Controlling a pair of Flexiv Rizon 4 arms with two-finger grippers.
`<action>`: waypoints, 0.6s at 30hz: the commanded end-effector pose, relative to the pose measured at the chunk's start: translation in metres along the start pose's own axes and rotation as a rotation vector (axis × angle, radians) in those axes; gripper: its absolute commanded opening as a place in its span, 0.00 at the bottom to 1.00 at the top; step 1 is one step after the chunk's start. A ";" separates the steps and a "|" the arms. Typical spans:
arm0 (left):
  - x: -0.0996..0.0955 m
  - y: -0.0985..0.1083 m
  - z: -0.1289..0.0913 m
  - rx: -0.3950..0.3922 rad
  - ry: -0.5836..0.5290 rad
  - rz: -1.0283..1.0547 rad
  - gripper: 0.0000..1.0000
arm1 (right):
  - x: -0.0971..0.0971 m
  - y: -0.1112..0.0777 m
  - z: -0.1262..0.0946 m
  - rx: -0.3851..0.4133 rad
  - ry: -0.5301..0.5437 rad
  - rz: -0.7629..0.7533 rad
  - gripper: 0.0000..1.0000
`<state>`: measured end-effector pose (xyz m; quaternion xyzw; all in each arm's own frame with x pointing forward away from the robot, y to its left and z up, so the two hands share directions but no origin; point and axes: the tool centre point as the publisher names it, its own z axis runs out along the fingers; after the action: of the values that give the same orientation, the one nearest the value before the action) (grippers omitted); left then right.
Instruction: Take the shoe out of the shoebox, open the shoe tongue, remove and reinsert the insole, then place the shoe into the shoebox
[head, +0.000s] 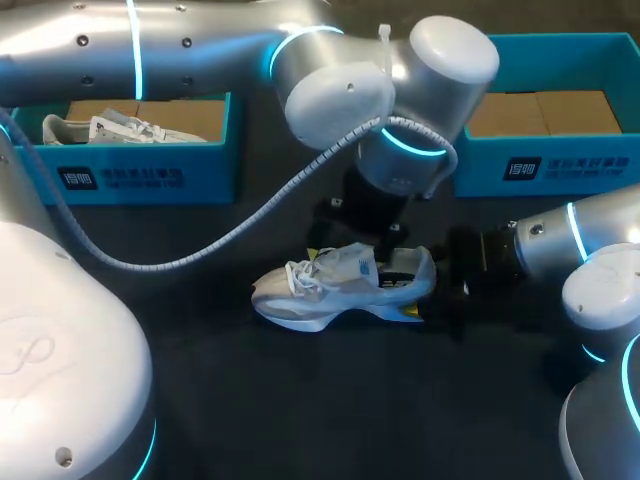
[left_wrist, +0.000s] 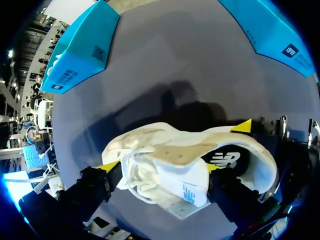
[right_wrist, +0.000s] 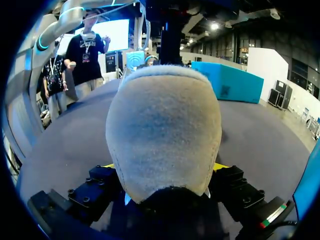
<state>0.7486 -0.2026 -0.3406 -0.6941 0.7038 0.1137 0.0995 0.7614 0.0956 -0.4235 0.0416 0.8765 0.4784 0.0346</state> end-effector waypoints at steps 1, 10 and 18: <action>-0.008 0.001 -0.005 -0.026 0.025 0.003 0.50 | 0.001 0.001 0.002 0.004 -0.003 0.000 0.00; -0.006 0.005 -0.009 -0.123 0.058 0.054 0.00 | 0.001 0.001 0.002 0.004 -0.003 0.000 0.00; -0.014 -0.008 -0.012 -0.201 0.089 0.190 0.00 | 0.001 0.001 0.002 0.004 -0.003 0.000 0.00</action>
<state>0.7484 -0.1983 -0.3276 -0.6466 0.7468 0.1553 0.0006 0.7614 0.0956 -0.4236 0.0416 0.8765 0.4784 0.0346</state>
